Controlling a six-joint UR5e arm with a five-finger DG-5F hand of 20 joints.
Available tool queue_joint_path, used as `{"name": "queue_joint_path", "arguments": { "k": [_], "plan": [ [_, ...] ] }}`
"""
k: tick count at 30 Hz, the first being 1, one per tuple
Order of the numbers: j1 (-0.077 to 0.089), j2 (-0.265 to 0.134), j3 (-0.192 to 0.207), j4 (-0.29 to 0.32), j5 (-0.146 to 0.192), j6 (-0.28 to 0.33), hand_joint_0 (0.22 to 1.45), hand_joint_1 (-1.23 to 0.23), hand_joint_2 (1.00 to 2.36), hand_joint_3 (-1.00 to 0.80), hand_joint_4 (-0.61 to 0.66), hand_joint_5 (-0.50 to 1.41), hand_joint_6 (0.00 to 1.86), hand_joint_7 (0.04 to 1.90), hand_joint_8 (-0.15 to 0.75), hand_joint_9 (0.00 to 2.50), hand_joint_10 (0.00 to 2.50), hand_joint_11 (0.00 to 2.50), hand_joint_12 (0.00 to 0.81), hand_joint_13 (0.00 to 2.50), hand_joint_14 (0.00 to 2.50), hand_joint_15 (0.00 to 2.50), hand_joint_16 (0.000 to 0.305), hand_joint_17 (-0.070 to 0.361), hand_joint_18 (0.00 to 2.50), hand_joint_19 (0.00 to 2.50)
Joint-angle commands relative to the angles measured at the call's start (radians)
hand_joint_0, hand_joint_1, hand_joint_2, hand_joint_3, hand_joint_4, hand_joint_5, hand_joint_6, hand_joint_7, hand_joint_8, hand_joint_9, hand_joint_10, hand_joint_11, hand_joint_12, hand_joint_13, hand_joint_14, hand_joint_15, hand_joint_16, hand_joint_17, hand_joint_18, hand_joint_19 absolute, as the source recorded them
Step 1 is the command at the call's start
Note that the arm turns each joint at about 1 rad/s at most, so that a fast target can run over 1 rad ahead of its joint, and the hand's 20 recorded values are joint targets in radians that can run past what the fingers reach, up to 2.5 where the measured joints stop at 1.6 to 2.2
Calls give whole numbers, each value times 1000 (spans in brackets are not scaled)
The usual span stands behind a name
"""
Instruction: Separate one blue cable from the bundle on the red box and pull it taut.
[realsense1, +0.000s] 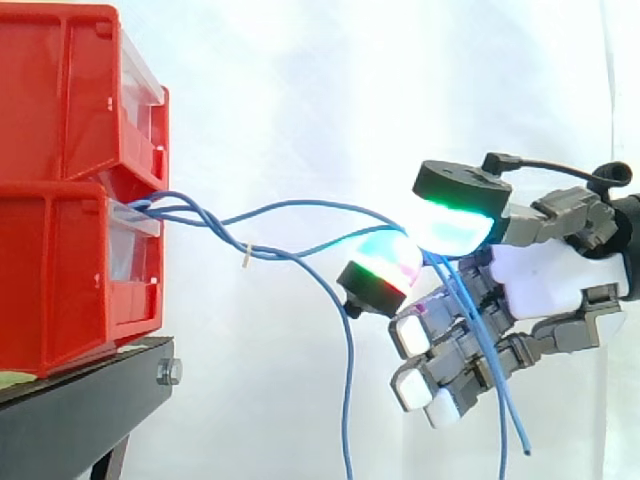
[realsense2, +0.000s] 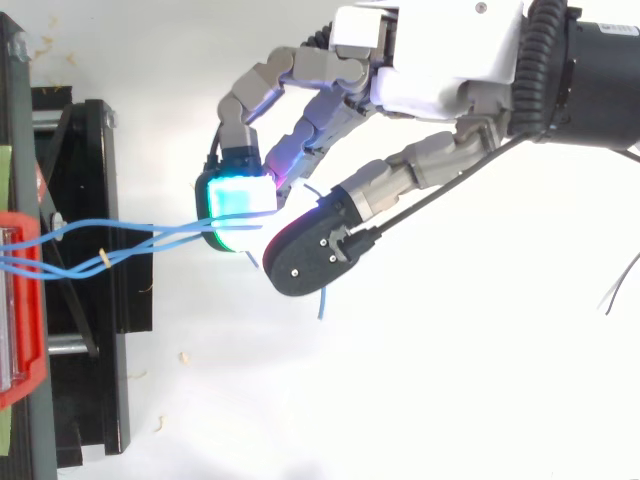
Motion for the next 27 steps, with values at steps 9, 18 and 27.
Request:
{"name": "queue_joint_path", "arguments": {
  "k": [9,18,27],
  "plan": [
    [-2,0,0,0,-6,0,407,-729,1000,-500,-8,-120,927,838,217,1016,18,515,343,827,17,444,54,122,692,497],
    [-11,14,0,-5,-29,-2,534,-670,1004,-461,-36,-126,914,947,192,1006,20,537,312,801,20,489,46,103,602,574],
    [-13,23,0,-32,-30,-2,589,-741,1018,-283,-35,-145,926,921,188,971,18,541,305,789,20,482,44,99,589,577]
  ]
}}
